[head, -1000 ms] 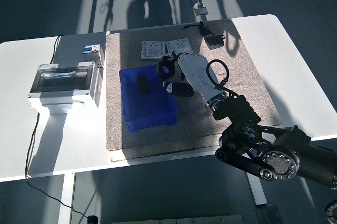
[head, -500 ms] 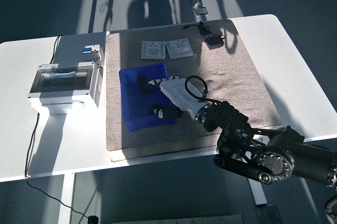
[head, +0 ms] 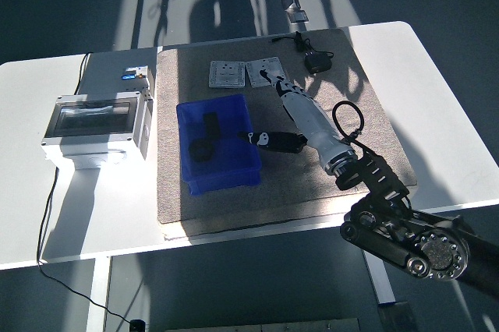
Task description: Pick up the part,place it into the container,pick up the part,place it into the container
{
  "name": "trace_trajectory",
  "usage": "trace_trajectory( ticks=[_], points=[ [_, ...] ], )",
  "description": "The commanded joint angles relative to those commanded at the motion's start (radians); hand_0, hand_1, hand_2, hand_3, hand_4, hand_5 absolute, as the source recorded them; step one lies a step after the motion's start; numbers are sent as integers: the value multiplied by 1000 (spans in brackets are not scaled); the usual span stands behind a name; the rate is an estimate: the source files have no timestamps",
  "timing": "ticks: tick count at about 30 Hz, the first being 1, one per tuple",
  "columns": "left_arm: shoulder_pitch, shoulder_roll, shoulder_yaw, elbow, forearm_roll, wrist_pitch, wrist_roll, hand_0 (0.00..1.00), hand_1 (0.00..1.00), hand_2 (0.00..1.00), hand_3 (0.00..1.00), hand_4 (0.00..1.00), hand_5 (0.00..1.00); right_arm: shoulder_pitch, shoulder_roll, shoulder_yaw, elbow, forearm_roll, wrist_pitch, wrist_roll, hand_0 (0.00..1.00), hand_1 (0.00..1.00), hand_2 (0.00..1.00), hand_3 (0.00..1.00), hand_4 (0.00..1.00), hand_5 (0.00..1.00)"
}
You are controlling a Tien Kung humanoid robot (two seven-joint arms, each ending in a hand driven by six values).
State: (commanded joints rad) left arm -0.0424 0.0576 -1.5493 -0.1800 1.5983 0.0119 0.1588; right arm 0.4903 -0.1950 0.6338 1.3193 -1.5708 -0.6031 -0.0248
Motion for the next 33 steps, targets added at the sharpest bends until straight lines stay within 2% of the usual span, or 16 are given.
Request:
trace_trajectory(
  ticks=[2, 4, 5, 6, 10, 11, 14, 16, 17, 22, 23, 28, 29, 33],
  points=[
    [3, -2, 6, 0, -12, 4, -3, 685, 703, 715, 637, 903, 998, -61, -31, 64, 19, 64, -38, 56, 998, 992, 953, 925, 946, 572],
    [2, -1, 9, 0, -15, 6, -4, 685, 703, 715, 637, 903, 998, -138, -60, 142, 16, 142, -42, 125, 998, 992, 953, 925, 946, 572],
    [0, 0, 9, 0, -14, 6, -4, 682, 703, 716, 640, 902, 998, -172, -67, 178, 9, 178, -38, 155, 859, 750, 760, 759, 913, 570],
    [-1, 1, 10, 0, -13, 6, -4, 682, 703, 716, 640, 902, 998, -206, -71, 215, 1, 215, -31, 188, 859, 750, 760, 759, 913, 570],
    [-7, 3, 9, 0, -5, 6, -3, 682, 703, 716, 640, 902, 998, -323, -53, 362, -22, 363, -4, 310, 859, 750, 760, 759, 913, 570],
    [-9, 3, 8, 0, -2, 6, -3, 682, 702, 716, 645, 901, 998, -348, -45, 400, -24, 403, 2, 339, 755, 559, 653, 657, 894, 567],
    [-14, 5, 7, 0, 7, 4, -1, 682, 702, 716, 645, 901, 998, -403, -33, 486, -23, 506, 18, 409, 755, 559, 653, 657, 894, 567],
    [-18, 7, 7, 0, 11, 3, -1, 682, 702, 716, 645, 901, 998, -420, -31, 532, -23, 572, 26, 447, 755, 559, 653, 657, 894, 567],
    [-19, 8, 7, 0, 12, 3, -1, 680, 702, 717, 648, 898, 998, -425, -31, 554, -24, 603, 29, 464, 735, 472, 629, 632, 874, 556],
    [-24, 12, 8, 0, 13, 3, -1, 680, 702, 717, 648, 898, 998, -437, -31, 644, -29, 753, 36, 512, 735, 472, 629, 632, 874, 556],
    [-25, 12, 9, 0, 12, 3, -1, 680, 702, 718, 648, 898, 998, -438, -31, 652, -30, 779, 36, 515, 712, 343, 491, 592, 877, 570],
    [-29, 15, 19, 0, 4, 4, -6, 680, 702, 718, 648, 898, 998, -438, -31, 662, -31, 859, 37, 526, 712, 343, 491, 592, 877, 570],
    [-30, 16, 21, 0, 3, 4, -7, 679, 702, 719, 656, 893, 983, -437, -30, 662, -30, 868, 35, 530, 694, 272, 356, 528, 882, 585],
    [-30, 21, 12, 0, -2, 8, -9, 679, 702, 719, 656, 893, 983, -436, -25, 661, -25, 911, 4, 581, 694, 272, 356, 528, 882, 585]
  ],
)
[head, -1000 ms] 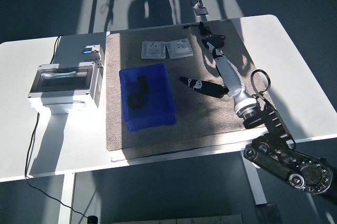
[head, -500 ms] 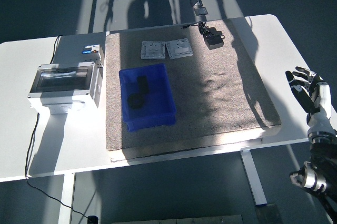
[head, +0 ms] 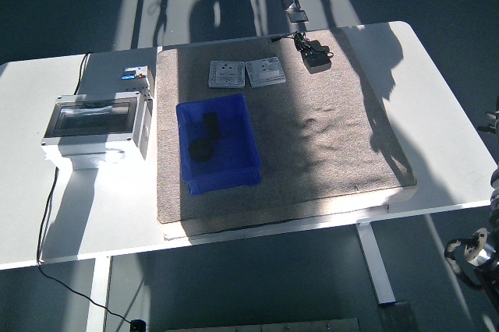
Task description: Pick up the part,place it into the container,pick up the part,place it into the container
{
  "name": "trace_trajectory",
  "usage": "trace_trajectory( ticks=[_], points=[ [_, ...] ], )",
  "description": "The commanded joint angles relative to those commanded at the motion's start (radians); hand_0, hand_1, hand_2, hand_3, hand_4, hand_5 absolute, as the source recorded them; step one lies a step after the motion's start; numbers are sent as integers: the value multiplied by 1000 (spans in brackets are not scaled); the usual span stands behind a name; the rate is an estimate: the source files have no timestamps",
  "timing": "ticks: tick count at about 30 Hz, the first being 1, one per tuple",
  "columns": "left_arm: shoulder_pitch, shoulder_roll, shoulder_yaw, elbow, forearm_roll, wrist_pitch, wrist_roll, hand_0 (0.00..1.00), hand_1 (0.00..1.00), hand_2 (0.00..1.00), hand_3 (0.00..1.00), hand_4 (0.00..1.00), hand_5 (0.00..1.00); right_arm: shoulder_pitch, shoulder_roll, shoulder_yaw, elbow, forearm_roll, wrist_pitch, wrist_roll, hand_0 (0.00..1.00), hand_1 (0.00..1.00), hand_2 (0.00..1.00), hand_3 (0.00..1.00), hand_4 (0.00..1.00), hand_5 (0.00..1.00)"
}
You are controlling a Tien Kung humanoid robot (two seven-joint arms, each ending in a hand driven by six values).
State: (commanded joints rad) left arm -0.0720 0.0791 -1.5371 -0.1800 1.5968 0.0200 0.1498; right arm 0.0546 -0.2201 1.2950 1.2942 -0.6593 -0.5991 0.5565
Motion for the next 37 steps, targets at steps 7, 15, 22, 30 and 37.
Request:
trace_trajectory(
  ticks=[7, 15, 22, 30, 37],
  points=[
    [1, 9, 10, 0, -62, -4, 19, 679, 701, 719, 656, 893, 882, -6, 3, 42, -9, 89, -27, 87, 661, 241, 325, 484, 872, 591],
    [-7, 4, 51, 0, -129, -1, 16, 687, 709, 729, 692, 925, 939, -10, 11, 48, -10, 104, -7, 89, 606, 221, 321, 454, 838, 605],
    [-8, -10, 162, 0, -265, -4, -29, 684, 705, 727, 696, 918, 962, -9, 6, 59, -11, 105, 19, 89, 604, 215, 318, 451, 823, 615],
    [-7, -20, 171, 0, -286, -3, -48, 685, 705, 725, 674, 940, 952, 1, 1, 82, -8, 99, 27, 89, 589, 211, 314, 451, 814, 611],
    [1, -26, 129, 0, -229, -19, 0, 684, 704, 725, 672, 928, 943, -2, -10, 105, 6, 94, 37, 89, 587, 211, 314, 453, 809, 610]
  ],
)
